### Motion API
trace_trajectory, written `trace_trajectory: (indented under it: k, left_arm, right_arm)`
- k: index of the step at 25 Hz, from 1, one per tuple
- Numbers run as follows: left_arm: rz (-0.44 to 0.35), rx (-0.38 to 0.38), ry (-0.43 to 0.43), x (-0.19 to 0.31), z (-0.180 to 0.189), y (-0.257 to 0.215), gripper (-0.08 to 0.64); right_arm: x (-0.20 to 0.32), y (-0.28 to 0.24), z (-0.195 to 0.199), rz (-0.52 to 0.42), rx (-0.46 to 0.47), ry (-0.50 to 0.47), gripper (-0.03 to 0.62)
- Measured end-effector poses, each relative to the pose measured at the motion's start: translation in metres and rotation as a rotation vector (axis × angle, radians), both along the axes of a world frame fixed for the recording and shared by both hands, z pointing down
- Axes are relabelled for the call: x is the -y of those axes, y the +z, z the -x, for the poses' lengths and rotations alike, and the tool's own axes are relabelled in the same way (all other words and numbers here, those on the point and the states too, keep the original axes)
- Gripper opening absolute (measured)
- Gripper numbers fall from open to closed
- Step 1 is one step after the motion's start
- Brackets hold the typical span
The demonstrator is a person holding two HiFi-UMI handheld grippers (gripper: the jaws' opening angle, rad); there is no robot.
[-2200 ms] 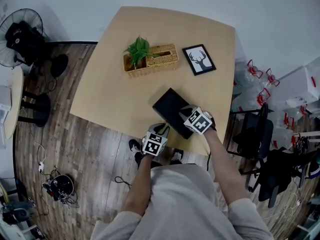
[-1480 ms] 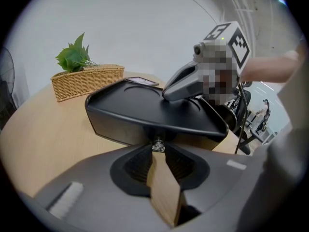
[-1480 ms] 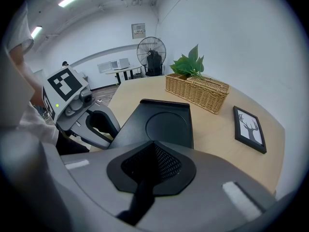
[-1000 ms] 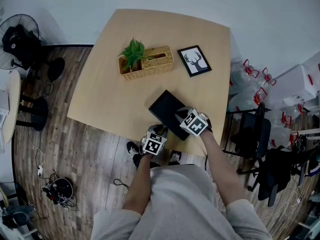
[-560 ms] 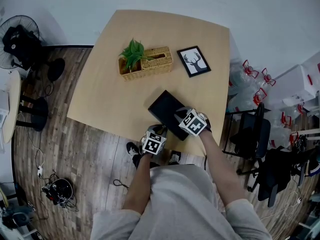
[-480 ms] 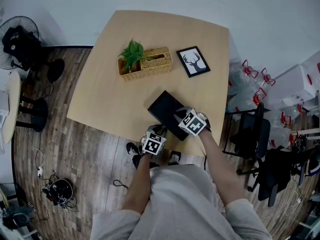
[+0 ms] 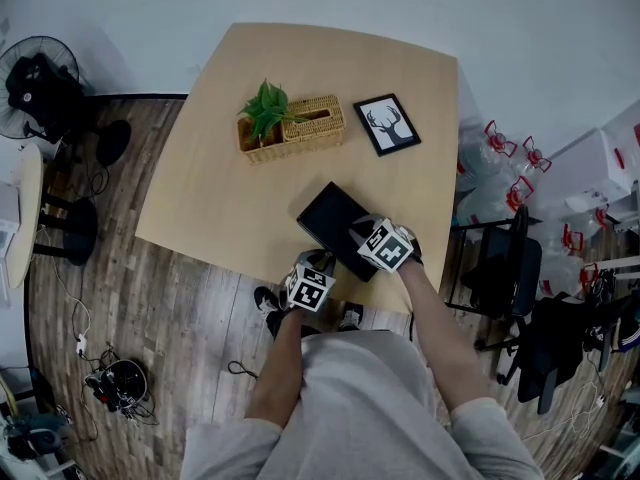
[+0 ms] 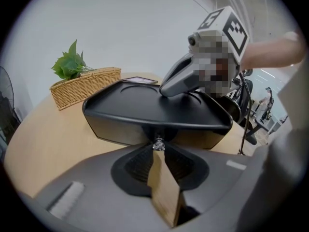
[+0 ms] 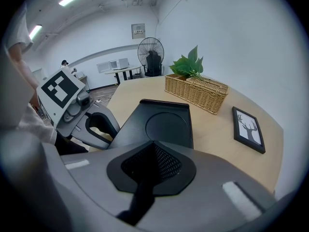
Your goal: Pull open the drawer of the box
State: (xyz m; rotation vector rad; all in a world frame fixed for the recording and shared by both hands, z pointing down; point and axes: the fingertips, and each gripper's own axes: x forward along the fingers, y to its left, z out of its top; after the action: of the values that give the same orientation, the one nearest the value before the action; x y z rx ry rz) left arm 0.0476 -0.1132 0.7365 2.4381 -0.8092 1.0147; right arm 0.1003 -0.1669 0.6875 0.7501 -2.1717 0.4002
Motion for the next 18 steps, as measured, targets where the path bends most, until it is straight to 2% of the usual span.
trace_trajectory:
  k: [18]
  left_arm:
    - [-0.001,0.010,0.012,-0.0043,0.0058,-0.0012,0.124]
  right_arm:
    - [-0.0022,-0.0011,0.0013,0.003,0.003,0.001,0.002]
